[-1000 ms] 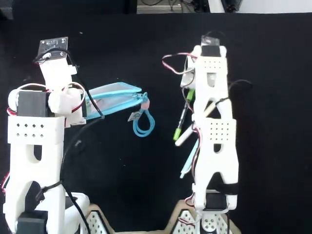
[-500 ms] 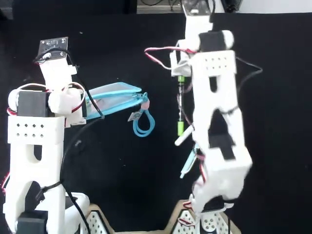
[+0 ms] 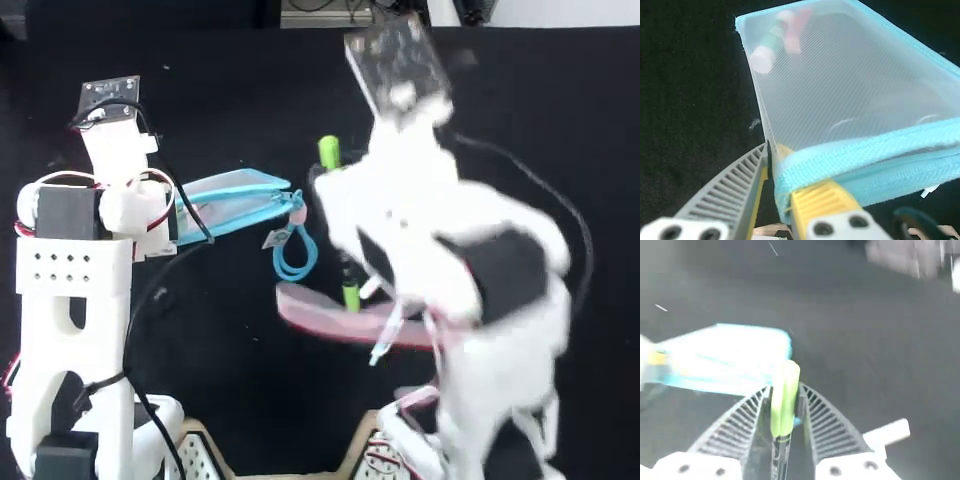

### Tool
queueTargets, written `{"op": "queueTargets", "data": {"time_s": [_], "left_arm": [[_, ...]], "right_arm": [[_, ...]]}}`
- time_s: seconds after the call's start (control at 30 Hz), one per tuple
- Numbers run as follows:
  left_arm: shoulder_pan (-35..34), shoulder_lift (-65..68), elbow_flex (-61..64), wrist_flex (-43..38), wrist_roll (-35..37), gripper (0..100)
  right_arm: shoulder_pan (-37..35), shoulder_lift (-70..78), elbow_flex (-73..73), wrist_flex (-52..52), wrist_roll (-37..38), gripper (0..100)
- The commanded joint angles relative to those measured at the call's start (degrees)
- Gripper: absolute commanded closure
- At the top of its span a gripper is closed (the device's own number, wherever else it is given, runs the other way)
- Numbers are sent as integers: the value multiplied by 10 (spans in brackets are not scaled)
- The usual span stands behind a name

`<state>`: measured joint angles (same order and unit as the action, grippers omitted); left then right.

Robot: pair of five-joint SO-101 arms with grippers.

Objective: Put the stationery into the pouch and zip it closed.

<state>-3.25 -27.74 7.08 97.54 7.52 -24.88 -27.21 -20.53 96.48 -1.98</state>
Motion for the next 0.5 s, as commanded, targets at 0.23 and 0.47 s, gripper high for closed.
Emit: {"op": "queueTargets", "data": {"time_s": [0.23, 0.47], "left_arm": [[0, 4, 15, -5, 3, 970], [0, 5, 15, -5, 3, 970]], "right_arm": [[-117, -289, 278, -309, 3, 988], [-119, -451, 528, -535, 3, 987]]}}
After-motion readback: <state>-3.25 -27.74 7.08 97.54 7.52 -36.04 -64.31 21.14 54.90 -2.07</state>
